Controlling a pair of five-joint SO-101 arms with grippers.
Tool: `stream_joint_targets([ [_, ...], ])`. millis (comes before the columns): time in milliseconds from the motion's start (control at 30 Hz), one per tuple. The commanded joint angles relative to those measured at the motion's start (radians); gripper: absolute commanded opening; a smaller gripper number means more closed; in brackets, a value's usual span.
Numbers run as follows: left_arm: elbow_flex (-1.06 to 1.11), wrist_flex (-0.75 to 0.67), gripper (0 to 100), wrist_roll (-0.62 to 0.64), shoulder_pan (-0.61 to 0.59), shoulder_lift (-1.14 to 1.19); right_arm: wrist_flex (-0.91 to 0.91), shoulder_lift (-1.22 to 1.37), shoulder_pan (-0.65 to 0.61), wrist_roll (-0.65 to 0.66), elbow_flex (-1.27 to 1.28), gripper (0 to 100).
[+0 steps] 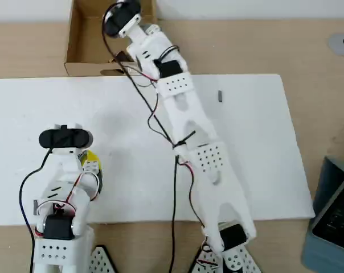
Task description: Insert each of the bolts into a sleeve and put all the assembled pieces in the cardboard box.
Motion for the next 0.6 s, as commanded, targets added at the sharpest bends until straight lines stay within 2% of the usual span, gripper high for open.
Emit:
stream_joint_targets([
  [0,0.012,0.002,0,-0.006,-0.011,-0.005,0.021,0.01,-0.018,0.038,-0.13,0.9],
  [100,0.012,0.002,0,-0.006,-0.011,-0.005,0.032,0.038,-0.018,0.066,-0.148,1.8],
  [300,0.012,0.002,0,-0.006,-0.011,-0.005,0.035,0.047,-0.018,0.068,-0.143,13.3],
  [567,0.012,0.002,0,-0.009,-0.006,-0.005,0.035,0.047,-0.018,0.068,-0.145,13.8],
])
